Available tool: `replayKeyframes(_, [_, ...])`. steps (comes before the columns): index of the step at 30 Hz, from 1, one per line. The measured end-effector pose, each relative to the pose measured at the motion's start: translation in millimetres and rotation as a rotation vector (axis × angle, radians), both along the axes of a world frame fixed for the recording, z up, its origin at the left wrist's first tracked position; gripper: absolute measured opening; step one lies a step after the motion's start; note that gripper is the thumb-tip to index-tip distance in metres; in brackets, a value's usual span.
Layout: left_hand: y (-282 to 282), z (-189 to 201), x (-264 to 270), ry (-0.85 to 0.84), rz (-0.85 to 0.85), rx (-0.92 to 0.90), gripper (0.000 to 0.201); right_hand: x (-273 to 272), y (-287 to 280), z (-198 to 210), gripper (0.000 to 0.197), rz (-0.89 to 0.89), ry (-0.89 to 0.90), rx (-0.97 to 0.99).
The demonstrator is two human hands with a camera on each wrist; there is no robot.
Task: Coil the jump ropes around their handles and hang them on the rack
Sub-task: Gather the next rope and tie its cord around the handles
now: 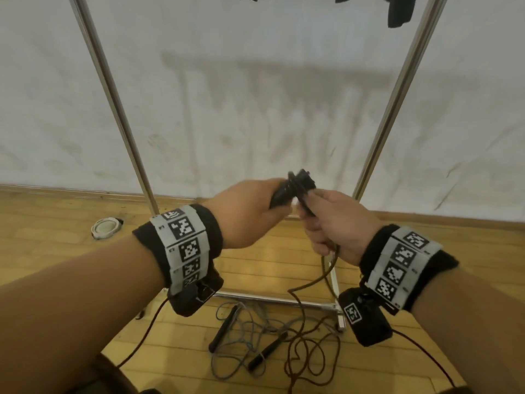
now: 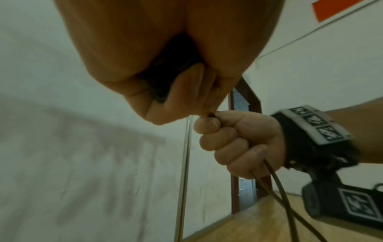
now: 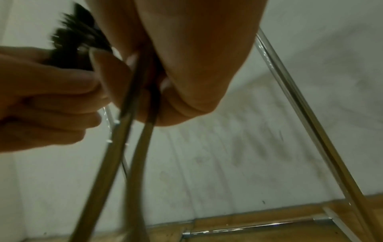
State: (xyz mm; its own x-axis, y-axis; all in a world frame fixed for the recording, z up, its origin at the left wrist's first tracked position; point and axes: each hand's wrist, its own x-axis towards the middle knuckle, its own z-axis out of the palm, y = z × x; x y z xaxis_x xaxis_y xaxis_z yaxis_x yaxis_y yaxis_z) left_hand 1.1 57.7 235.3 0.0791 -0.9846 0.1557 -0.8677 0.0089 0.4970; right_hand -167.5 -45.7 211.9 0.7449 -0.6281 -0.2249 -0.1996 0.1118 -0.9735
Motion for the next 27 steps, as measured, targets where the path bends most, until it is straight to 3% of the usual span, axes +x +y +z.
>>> replayKeyframes(2, [-7, 4, 13, 0.015, 0.147, -0.030, 0.027, 1, 8, -5, 0.040, 0.034, 0.142, -0.141])
replayKeyframes(5, [-11, 1, 31, -0.134, 0.290, 0.162, 0.010, 1, 24, -1, 0.033, 0.282, 0.491, -0.669])
replayKeyframes(7, [-10, -8, 28, -0.306, 0.276, 0.340, 0.014, 3, 32, 9, 0.031, 0.433, 0.562, -0.952])
replayKeyframes(10, [-8, -20, 6, -0.519, 0.106, 0.547, 0.014, 3, 31, 28, 0.030, 0.470, 0.539, -1.125])
replayKeyframes(14, [-2, -16, -24, -0.569, -0.130, 0.507, 0.005, -12, 5, 42, 0.025, 0.299, 0.412, -1.021])
replayKeyframes(17, [5, -5, -28, -0.493, -0.232, 0.322, 0.018, -23, -7, 39, 0.041, 0.193, 0.250, -0.715])
replayKeyframes(19, [7, 1, -26, -0.406, -0.208, 0.215, 0.028, -24, -9, 30, 0.058, 0.126, 0.134, -0.482])
replayKeyframes(21, [6, 4, -22, -0.306, -0.137, 0.135, 0.036, -20, -8, 19, 0.047, 0.089, 0.037, -0.303])
replayKeyframes(23, [4, 6, -16, -0.215, -0.060, 0.104, 0.037, -14, -6, 11, 0.027, 0.054, 0.029, -0.205])
replayKeyframes(27, [-4, 6, 1, -0.093, 0.116, 0.080, 0.027, -8, 3, 1, 0.038, 0.106, 0.123, -0.146])
